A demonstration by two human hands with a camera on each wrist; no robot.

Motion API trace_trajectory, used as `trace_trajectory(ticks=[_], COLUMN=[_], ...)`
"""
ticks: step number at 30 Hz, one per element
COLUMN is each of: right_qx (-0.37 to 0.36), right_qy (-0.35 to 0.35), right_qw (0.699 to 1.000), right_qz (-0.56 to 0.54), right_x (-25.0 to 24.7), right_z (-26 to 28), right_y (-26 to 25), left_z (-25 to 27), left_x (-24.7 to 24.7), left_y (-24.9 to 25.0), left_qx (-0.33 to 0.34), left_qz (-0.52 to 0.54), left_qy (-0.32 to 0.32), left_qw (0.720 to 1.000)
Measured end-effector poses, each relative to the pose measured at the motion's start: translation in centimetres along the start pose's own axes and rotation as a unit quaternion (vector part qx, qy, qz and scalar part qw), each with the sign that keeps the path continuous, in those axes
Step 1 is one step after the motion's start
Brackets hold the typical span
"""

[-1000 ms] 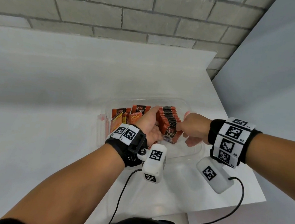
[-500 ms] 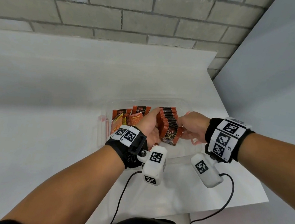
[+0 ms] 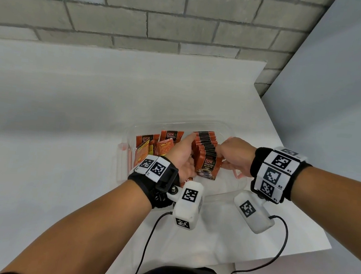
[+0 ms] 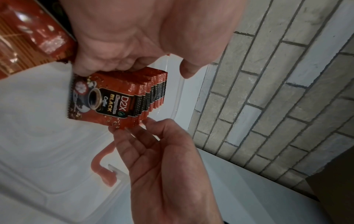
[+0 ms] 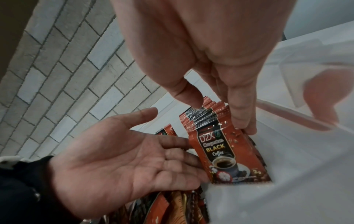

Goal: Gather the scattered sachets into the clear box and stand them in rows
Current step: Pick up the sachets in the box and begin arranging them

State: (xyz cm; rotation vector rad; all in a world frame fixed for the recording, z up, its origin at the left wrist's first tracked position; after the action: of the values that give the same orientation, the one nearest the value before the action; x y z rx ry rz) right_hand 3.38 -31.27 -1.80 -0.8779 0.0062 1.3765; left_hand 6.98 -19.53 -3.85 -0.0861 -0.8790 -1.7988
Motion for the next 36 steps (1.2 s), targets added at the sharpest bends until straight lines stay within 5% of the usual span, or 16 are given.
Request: trace_trajectory(ticks=[36], right_qx=[-0.023], right_qy=[-0.029], right_qw=[0.998], right_qz=[0.043], right_x=[0.4], right_z=[1.5], right_y=[-0.5], left_z=[1.5], left_x=[0.6], left_y=[0.4], left_qx=[0.042], left_qz=[0.001], left_qy=[0.012], left_qw=[0.999])
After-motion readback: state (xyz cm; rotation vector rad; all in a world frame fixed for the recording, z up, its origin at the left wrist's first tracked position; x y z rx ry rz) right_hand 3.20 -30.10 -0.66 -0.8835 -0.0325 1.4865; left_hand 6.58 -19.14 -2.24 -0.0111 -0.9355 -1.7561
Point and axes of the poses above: each hand's wrist, its own z-axis away from the middle knuckle, its own x-axis out of the palm, y = z × x, the point moved 9 cm from there along -z, towards the middle knuckle, and after that the axes turned 3 degrees about x, right-handed, at the moved point
